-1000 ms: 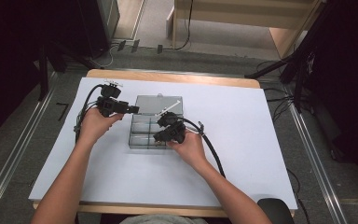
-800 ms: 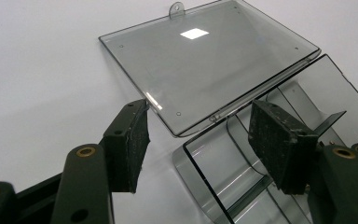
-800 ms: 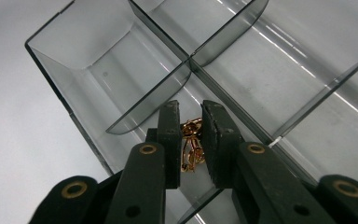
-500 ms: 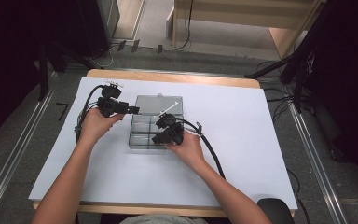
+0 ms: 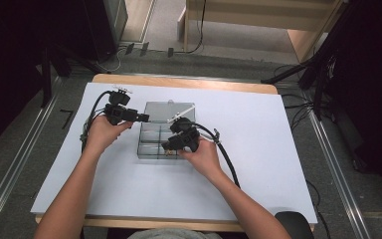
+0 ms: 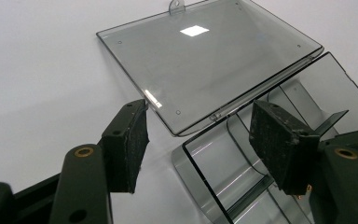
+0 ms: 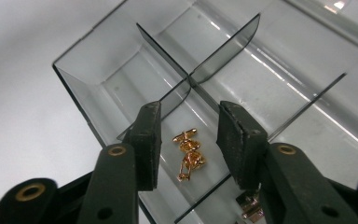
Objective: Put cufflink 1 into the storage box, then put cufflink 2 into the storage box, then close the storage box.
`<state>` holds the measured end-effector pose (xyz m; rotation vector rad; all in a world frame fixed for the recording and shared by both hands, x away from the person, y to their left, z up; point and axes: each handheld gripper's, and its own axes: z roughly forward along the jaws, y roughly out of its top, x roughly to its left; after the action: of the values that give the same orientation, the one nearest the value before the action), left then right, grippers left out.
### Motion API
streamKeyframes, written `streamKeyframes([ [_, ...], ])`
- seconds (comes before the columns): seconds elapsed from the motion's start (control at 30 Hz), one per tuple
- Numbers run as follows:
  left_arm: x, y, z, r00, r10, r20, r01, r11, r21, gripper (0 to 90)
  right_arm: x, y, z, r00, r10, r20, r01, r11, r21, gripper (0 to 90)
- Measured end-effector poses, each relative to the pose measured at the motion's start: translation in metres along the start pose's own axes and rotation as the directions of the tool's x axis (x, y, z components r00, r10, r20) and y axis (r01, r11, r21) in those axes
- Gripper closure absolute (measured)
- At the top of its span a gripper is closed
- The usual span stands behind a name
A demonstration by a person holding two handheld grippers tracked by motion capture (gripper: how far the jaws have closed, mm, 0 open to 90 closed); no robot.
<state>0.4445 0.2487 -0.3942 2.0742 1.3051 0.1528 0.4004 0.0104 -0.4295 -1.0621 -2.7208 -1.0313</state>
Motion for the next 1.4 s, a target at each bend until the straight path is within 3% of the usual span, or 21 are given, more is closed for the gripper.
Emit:
streamKeyframes([
  [0.33, -0.001, 0.002, -0.001, 1.0000, -0.005, 0.006, 0.005, 1.0000, -0.001, 38.3, -0.012, 0.000, -0.018, 0.9998, 0.005, 0.021, -0.004, 0.998, -0.058, 52.7],
  [0.63, -0.001, 0.004, 0.001, 0.9999, -0.013, 0.009, 0.013, 0.9999, 0.002, 38.6, -0.029, 0.001, -0.033, 0.9966, 0.056, 0.061, -0.048, 0.992, -0.116, 52.1],
  [0.87, -0.001, 0.007, 0.009, 0.9998, -0.020, 0.007, 0.020, 0.9994, 0.027, 39.6, -0.044, 0.003, -0.041, 0.9926, 0.087, 0.085, -0.076, 0.989, -0.125, 51.5],
  [1.07, 0.001, 0.010, 0.014, 0.9995, -0.033, -0.001, 0.033, 0.9988, 0.035, 40.4, -0.055, 0.003, -0.042, 0.9864, 0.116, 0.117, -0.100, 0.986, -0.130, 52.0],
  [1.4, 0.004, 0.014, 0.023, 0.9979, -0.062, -0.019, 0.063, 0.9971, 0.042, 41.5, -0.078, 0.007, -0.043, 0.9720, 0.190, 0.139, -0.165, 0.971, -0.171, 53.4],
])
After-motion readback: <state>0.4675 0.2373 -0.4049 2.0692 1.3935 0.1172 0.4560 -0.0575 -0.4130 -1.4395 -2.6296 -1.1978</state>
